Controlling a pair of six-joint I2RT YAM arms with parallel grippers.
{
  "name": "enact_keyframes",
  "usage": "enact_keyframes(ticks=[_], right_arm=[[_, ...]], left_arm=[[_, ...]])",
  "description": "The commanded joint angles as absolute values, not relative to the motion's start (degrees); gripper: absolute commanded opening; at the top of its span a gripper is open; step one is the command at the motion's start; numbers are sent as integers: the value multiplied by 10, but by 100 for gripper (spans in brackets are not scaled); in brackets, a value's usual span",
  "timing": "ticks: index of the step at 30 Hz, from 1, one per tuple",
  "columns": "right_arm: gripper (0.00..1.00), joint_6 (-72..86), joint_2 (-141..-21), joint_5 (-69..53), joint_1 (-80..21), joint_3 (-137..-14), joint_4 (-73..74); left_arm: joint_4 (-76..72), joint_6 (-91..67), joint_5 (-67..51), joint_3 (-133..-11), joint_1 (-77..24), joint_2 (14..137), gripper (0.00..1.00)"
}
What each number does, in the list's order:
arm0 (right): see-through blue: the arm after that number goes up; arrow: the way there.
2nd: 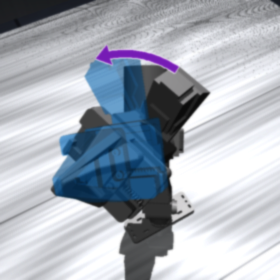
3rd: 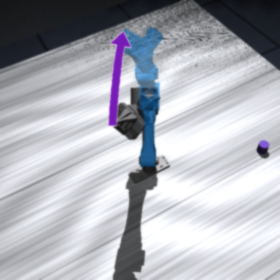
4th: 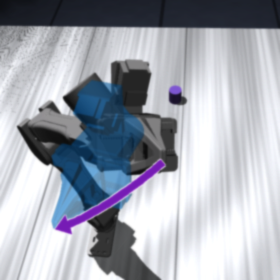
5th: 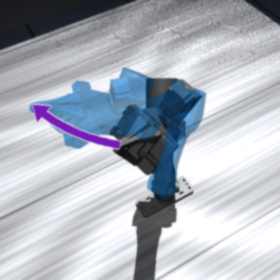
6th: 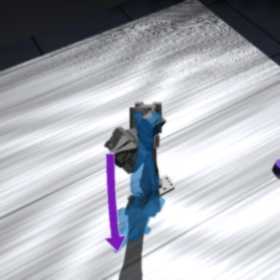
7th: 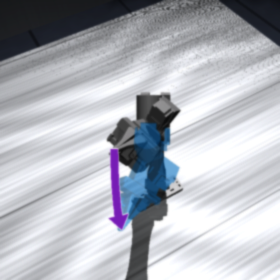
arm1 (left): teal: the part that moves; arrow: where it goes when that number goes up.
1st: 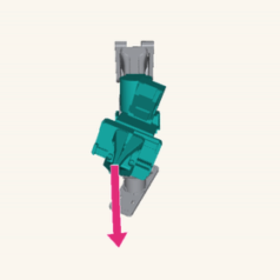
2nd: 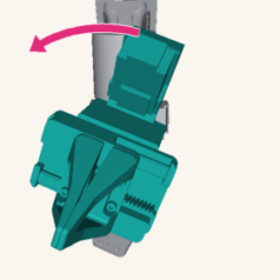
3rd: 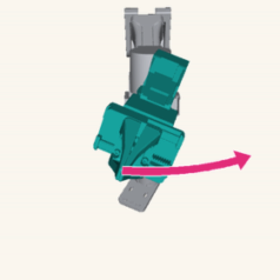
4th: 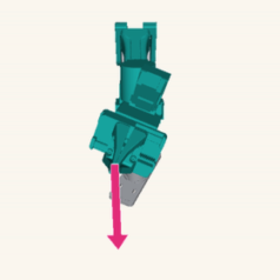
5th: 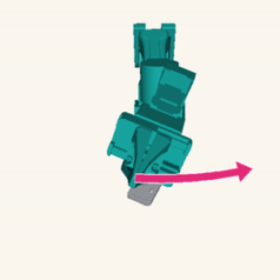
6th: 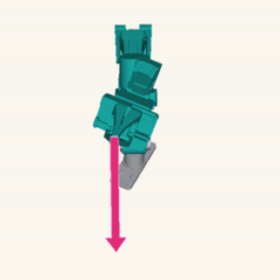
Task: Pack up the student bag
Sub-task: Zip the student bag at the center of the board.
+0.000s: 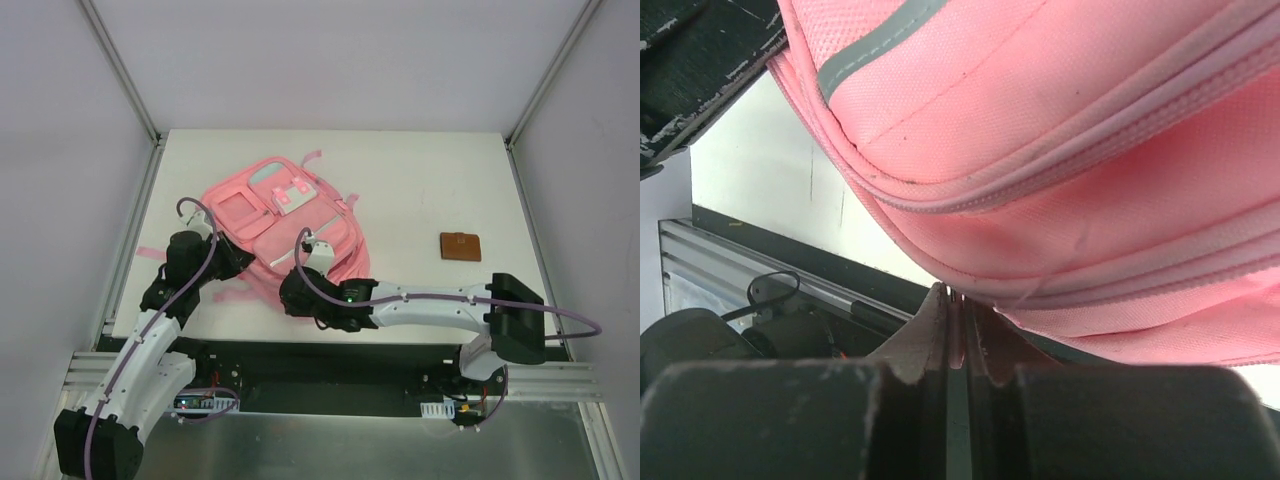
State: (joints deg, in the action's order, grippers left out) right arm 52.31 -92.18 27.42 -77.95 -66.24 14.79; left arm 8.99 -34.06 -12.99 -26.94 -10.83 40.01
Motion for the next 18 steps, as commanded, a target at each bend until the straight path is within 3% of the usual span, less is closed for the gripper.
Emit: enact_keyframes(ticks=[1,18], right_arm=[[1,453,-863,340,-760,-634,210],[1,329,-802,322,-712,-592,367]], left_arm=[[122,-289,-124,-301,-107,385,0],[144,-279,-84,-313,-102,381,0]])
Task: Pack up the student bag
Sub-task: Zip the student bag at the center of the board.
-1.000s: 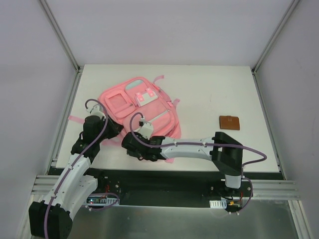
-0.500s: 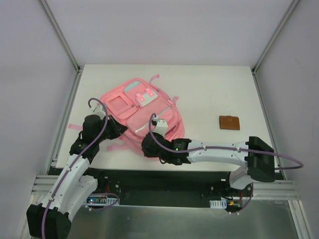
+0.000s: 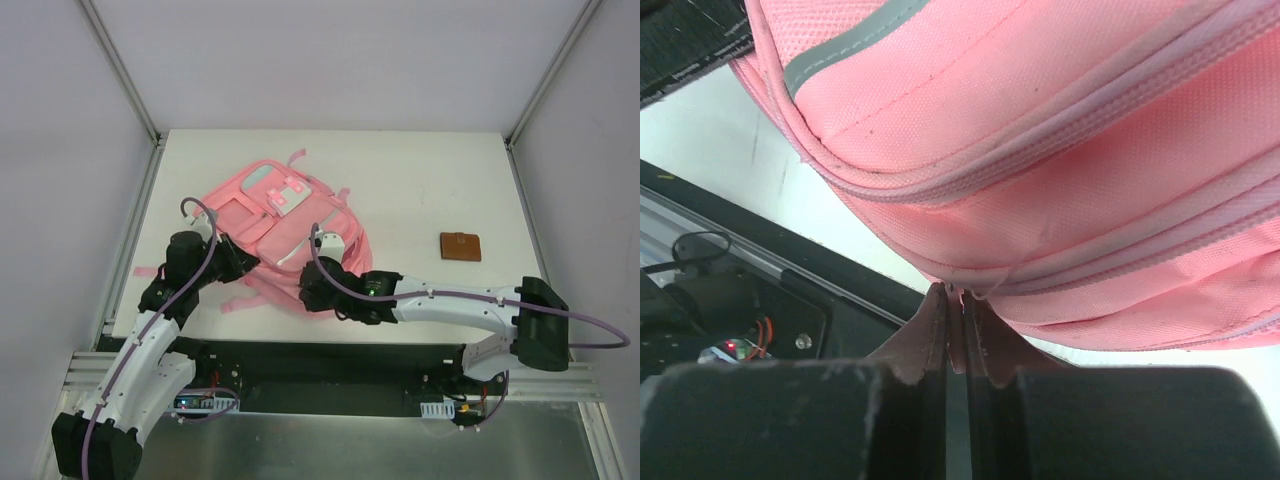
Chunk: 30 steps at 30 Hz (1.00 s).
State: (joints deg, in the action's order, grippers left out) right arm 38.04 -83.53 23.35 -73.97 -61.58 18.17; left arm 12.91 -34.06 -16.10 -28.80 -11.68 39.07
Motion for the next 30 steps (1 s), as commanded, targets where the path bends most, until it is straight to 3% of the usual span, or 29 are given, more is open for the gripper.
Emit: enact_keyframes(ticks=[1,11,15,19,22,27,30], right_arm=[[1,317,-802,316,-712,-592,371],[1,316,-760,308,-706,-564,440],[1,247,-709,295,-674,-497,363],[1,173,-641,336,-616,-430,270],[1,100,-603,258,-531,-394,192],[1,9,-588,244,-496,-360,94],[1,-19,-611,216,-494,-371,88]], left_arm=[[144,-278,-84,-313,-101,381,0],[164,-250,-55,-338,-93,390,0],[166,-239,-69,-351,-91,397,0],[177,-203,-188,-393,-65,440,0],[196,-170,-270,-422,-43,466,0],[238,-81,-462,-475,10,559,0],[269,-57,-485,-511,23,632,0]])
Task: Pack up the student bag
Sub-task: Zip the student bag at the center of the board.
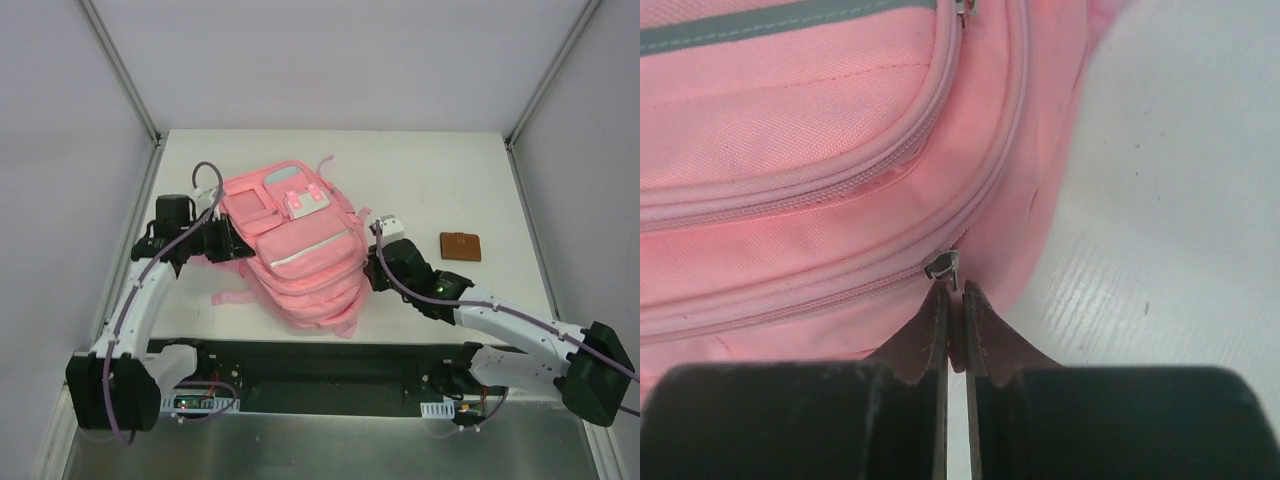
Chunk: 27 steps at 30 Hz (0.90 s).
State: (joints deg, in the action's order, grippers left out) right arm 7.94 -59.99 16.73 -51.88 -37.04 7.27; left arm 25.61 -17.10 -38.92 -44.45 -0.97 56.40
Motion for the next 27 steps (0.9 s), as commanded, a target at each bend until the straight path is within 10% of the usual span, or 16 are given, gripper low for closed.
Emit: enact_keyframes(ticks=[1,6,8,11,27], right_arm=[[1,-24,-617,179,-494,-383,88],[1,17,-616,96,-507,-381,51],[1,25,-620,123,-539,-390,59],[1,78,-649,142,-563,-415,71],[1,190,-758,213,-576,-510,98]], left_arm=[[278,-47,-501,-529,25,647,0],[287,-75,-472,-562,65,688,6],[273,-90,-466,-570,66,686,66],[255,-140,-454,-550,65,651,99],[227,-535,-149,-231,-132,238,99]])
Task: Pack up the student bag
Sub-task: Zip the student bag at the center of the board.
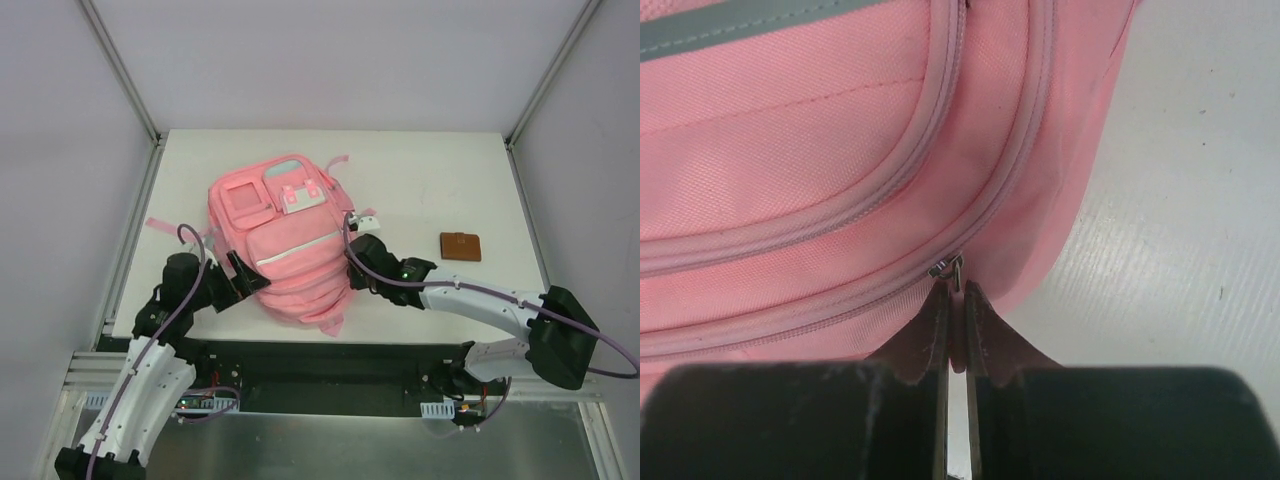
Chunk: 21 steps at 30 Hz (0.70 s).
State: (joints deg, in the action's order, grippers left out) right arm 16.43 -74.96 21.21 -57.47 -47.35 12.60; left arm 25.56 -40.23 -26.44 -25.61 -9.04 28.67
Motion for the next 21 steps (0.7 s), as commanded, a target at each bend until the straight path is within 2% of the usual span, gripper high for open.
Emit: enact_keyframes(ticks=[1,6,11,12,14,15,16,17,18,19,21], right_arm=[[1,191,-759,210,-576,-512,98],[1,205,-762,203,-578,-514,96],[1,218,-762,205,-589,-515,95],[1,220,-763,205,-595,-516,95],[1,221,-766,207,-604,-519,92],[1,221,-767,213,-613,-520,92],[1,222,-767,214,-619,-521,92],[0,227,-767,216,-624,-521,93],[1,228,-763,222,-633,-519,93],[1,229,-760,226,-636,-517,92],[1,226,-754,237,-639,-511,95]], left_arm=[[223,-544,-131,-225,-134,228,99],[133,-612,-148,-162,-134,222,95],[30,-634,-147,-142,-147,278,81],[12,-635,-142,-145,-147,284,72],[-14,-634,-137,-145,-148,303,59],[-22,-634,-132,-148,-148,308,47],[-33,-633,-127,-151,-148,314,40],[-33,-624,-123,-155,-148,322,29],[-33,-614,-117,-164,-148,325,9],[-31,-604,-114,-170,-148,329,0],[-4,-569,-104,-196,-147,339,0]])
